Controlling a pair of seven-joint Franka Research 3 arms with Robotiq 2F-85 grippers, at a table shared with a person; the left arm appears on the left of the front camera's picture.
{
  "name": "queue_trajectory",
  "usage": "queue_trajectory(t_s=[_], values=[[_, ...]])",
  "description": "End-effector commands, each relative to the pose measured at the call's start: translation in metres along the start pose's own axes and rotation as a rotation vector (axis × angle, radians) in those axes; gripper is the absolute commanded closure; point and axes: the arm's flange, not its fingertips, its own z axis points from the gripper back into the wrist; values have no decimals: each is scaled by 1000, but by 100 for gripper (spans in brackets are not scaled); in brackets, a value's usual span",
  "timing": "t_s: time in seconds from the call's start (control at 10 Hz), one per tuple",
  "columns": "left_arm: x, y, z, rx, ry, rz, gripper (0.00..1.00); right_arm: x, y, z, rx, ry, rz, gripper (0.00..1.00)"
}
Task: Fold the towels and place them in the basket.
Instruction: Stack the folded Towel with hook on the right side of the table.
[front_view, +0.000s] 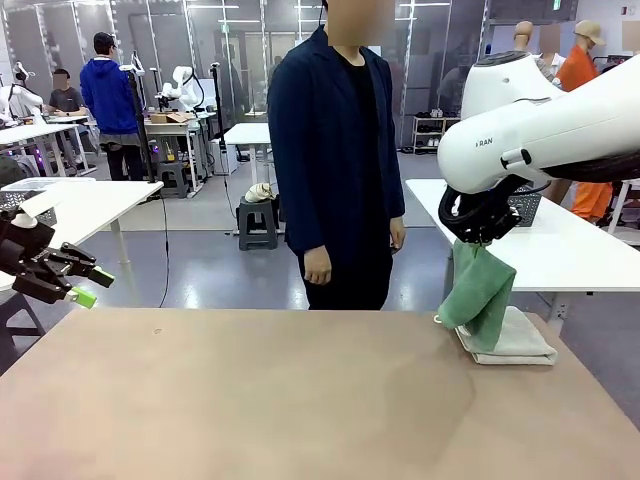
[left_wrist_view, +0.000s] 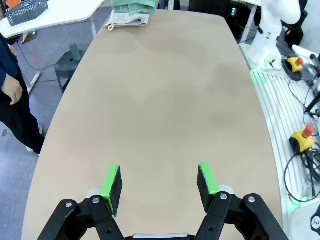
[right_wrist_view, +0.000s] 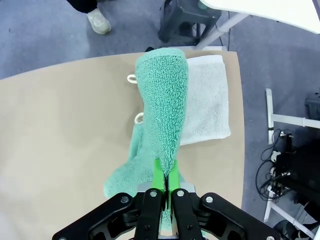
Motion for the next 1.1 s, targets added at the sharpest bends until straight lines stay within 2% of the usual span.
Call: queue_trajectory(t_s=[0.0,0.4,0.5,0.8,1.0], values=[[1,0,1,0,0,-3,23,-3,0,2,-1,0,2,100],[1,0,1,0,0,-3,23,-3,0,2,-1,0,2,100],[1,0,1,0,0,-3,23,0,1,0,0,0,1,96],[1,0,1,0,0,-3,23,16,-44,-6,205,-40,-55,96],[1,0,1,0,0,-3,23,20,-73,-25,363,-12,-112,96]])
